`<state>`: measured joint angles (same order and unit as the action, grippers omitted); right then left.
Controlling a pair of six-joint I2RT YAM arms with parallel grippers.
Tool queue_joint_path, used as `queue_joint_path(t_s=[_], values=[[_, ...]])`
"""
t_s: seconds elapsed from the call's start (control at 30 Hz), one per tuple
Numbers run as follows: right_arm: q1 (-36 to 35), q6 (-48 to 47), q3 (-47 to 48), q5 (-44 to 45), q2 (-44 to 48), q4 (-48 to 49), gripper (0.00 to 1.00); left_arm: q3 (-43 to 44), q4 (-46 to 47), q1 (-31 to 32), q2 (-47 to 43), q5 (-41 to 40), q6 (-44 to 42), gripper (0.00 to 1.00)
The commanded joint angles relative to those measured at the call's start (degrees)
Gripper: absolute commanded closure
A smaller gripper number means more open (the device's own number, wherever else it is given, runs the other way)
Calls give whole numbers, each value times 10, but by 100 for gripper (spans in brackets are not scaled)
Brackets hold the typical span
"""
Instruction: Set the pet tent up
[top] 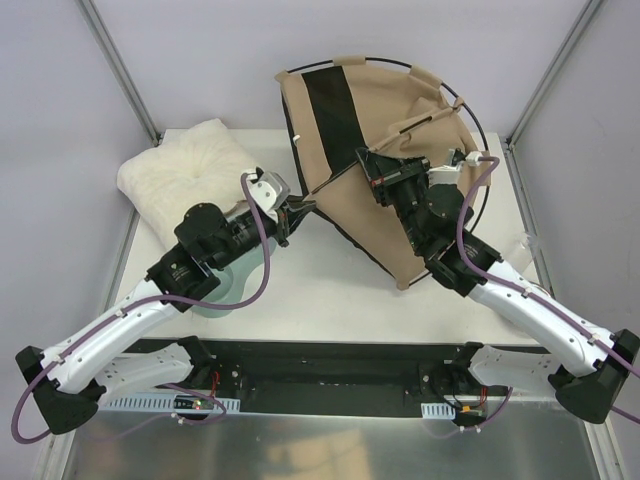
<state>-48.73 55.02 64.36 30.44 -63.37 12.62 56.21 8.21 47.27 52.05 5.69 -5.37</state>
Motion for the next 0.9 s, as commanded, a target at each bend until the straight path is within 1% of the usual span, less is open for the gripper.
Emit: queue_joint_path(t_s=[0.0, 0.3, 0.57, 0.87], values=[[47, -4, -5, 107, 12, 7, 100, -5, 8, 4, -43, -19, -12, 100], [60, 4, -21, 110, 19, 6, 100, -15, 16, 4, -59, -43, -11, 100], [64, 3, -27, 121, 19, 7, 100, -17, 16, 4, -72, -48, -10, 100], [62, -34, -33, 135, 17, 13, 100, -16, 17, 4, -78, -53, -11, 100]])
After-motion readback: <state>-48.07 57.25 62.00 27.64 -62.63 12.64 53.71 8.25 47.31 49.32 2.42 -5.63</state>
